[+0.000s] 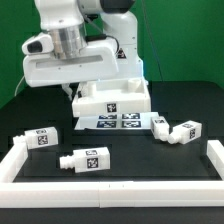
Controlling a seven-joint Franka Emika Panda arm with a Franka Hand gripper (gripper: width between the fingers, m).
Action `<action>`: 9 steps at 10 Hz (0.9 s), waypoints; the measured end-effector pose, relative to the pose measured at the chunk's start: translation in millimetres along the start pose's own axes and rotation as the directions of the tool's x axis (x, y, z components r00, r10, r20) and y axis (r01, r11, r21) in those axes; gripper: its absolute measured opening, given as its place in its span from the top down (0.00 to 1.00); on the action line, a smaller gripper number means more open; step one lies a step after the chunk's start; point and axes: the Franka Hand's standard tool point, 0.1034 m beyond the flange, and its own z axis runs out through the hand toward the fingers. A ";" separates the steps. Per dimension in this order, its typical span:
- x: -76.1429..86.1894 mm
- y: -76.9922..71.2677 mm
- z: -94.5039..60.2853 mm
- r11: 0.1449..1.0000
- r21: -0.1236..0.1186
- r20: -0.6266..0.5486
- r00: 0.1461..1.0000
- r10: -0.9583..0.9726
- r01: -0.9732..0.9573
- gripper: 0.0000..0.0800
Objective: Assemble one leg
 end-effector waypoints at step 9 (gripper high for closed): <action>88.5 -58.5 5.6 0.995 -0.012 0.047 0.994 0.098 -0.097 0.93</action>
Offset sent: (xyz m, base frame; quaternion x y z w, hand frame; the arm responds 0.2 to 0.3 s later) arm 0.0881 0.0330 -0.0240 -0.0490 -0.0396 0.0494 0.9968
